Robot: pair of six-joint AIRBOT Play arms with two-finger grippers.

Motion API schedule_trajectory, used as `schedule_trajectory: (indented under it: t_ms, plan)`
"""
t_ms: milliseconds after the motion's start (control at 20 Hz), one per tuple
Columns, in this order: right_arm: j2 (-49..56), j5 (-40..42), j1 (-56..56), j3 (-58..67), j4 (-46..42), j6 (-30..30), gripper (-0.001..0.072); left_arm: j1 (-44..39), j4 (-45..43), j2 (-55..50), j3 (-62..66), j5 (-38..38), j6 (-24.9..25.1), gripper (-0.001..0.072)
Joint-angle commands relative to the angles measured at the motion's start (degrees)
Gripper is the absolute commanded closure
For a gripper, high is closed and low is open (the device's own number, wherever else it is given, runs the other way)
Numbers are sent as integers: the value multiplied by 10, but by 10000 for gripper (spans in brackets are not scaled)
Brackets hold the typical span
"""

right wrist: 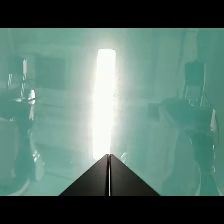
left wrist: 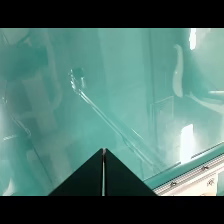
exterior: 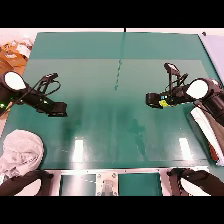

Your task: Fold the shirts.

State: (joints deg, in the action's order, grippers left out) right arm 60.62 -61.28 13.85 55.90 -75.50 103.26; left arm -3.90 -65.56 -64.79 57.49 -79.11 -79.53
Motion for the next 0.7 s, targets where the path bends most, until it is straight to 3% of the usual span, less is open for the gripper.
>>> schedule_trajectory:
  t_ms: [0,150,250,450,550,650]
  plan:
    - [0,0,0,0,0,0,703,0,0,0,0,3,1,687]
    - [0,0,0,0,0,0,703,0,-10,1,0,7,-1,688]
    - [0,0,0,0,0,0,703,0,-75,7,2,-2,-38,688]
    - [0,0,0,0,0,0,703,5,-376,37,-11,-94,-170,657]
    - [0,0,0,0,0,0,703,21,-429,39,-44,-132,-216,-13]
    - [0,0,0,0,0,0,703,50,-417,38,-102,-137,-242,2]
